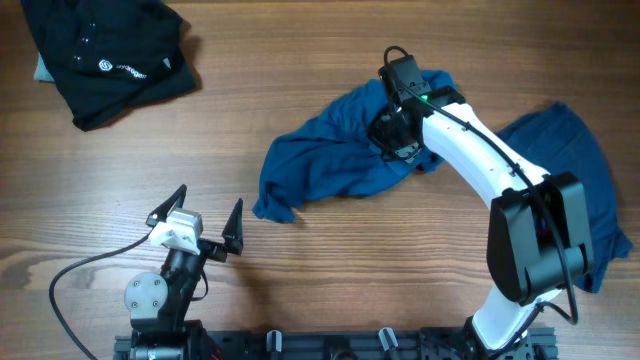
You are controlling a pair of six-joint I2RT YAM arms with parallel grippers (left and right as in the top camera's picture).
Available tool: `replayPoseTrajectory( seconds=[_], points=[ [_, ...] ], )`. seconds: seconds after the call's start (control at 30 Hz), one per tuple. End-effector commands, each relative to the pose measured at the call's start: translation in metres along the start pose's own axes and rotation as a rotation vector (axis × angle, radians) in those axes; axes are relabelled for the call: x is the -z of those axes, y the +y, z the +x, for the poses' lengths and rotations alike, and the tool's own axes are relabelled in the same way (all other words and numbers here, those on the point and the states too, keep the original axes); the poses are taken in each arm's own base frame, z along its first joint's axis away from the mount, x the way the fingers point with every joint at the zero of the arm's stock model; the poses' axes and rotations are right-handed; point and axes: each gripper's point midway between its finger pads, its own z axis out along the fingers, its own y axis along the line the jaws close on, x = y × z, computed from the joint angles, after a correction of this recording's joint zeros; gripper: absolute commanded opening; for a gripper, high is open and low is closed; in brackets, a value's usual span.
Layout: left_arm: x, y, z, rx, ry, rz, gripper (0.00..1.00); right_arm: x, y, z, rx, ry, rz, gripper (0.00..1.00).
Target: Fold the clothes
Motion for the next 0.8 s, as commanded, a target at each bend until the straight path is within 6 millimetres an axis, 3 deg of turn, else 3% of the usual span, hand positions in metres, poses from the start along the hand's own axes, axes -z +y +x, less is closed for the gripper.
replayPoseTrajectory(
  seconds=[0.0,0.17,0.4,0.57,0.77],
  points=[
    [0.0,0.003,0.0,-0.015,-0.001,-0.016,1.0,0.02,0.002,-0.002,0.107,-0.027,-0.026,0.05],
    [0.0,0.003,0.0,-0.015,-0.001,-0.016,1.0,0.052,0.016,-0.001,0.171,-0.053,-0.117,0.04],
    [0.0,0.003,0.0,-0.015,-0.001,-0.016,1.0,0.13,0.037,0.003,0.292,-0.142,-0.306,0.04],
    [0.0,0.003,0.0,-0.015,-0.001,-0.016,1.0,0.17,0.037,0.012,0.316,-0.177,-0.383,0.04],
    [0.0,0.003,0.0,-0.015,-0.001,-0.016,1.0,0.203,0.029,0.022,0.333,-0.204,-0.432,0.04]
  ],
)
